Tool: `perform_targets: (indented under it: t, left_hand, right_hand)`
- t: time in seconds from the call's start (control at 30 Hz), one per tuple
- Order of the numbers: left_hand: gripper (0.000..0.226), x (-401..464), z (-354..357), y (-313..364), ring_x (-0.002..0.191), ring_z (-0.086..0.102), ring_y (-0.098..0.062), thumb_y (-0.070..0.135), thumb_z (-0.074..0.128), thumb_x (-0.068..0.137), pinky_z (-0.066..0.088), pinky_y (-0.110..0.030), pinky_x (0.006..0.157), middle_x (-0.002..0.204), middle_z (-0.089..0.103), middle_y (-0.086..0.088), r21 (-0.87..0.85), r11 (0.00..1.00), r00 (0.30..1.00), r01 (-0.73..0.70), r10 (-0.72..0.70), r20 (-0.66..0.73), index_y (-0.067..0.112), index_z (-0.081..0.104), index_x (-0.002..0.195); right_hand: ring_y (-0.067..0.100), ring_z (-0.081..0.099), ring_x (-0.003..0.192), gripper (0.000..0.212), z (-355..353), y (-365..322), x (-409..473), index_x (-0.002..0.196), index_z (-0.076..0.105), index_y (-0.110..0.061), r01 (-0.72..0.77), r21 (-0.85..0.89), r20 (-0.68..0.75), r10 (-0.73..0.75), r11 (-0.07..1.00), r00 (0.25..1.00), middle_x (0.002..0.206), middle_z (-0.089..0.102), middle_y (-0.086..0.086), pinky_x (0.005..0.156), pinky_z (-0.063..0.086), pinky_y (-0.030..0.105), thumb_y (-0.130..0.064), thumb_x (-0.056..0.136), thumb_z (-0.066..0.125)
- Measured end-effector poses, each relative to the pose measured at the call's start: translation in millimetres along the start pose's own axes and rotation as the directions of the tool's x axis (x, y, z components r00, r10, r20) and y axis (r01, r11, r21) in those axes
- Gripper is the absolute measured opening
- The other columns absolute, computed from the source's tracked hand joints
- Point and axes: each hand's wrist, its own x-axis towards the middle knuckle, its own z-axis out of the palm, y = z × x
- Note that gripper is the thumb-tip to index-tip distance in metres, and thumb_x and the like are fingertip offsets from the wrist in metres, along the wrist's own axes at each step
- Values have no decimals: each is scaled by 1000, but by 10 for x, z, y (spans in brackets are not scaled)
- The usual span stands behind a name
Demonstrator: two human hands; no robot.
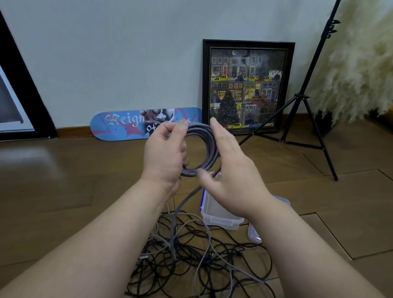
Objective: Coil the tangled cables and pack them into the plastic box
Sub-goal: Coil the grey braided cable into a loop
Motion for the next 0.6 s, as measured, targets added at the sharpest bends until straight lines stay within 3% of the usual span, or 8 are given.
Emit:
perform_targets:
  t: [0.1,0.17,0.3,0.43,0.53,0.6]
  left_hand:
    - [23,0,-7,6,39,22,-5,22,52,100,21,-24,45,44,31,11,-6,1000,1000,6,-5,29,18,45,78]
    - [21,-18,12,15,39,22,-5,23,52,101,22,-23,44,44,31,11,-18,1000,999,11,-10,45,17,46,81]
    - [17,-30,28,16,39,25,-5,23,53,100,24,-23,45,44,34,12,-7,1000,999,-2,2,51,17,49,84]
    - [11,-28,45,-13,41,28,-5,21,54,99,26,-24,47,46,36,12,-29,1000,1000,-12,12,3,15,51,90]
    - [11,-20,59,-37,39,28,-4,20,55,99,26,-21,43,46,36,11,-53,999,998,3,-6,-58,15,50,90]
    - [13,-7,37,-31,38,27,-5,20,56,99,24,-21,41,45,36,10,-37,999,996,15,-18,-84,15,50,89]
  right_hand:
    - [16,38,137,111,26,-23,9,155,-4,-27,-23,-18,46,23,1000,999,162,13,-8,102,41,32,-47,78,74]
    - [16,34,140,117,55,-26,30,155,-3,-24,-54,5,2,54,999,999,160,21,-3,104,37,30,-48,74,77]
    - [16,36,139,118,106,-39,35,156,8,-19,-115,34,-55,117,993,992,156,34,0,104,33,25,-45,69,83]
    - [22,55,121,109,122,-103,28,154,23,-21,-186,102,-135,199,977,971,133,61,2,95,44,32,-46,68,84]
    - [22,58,116,107,140,-118,50,153,23,-20,-192,-41,-132,185,981,974,127,63,0,91,48,36,-55,70,79]
    - [19,53,124,105,104,-107,59,152,24,-20,-171,-117,-88,162,978,983,137,56,-3,94,47,36,-60,70,76]
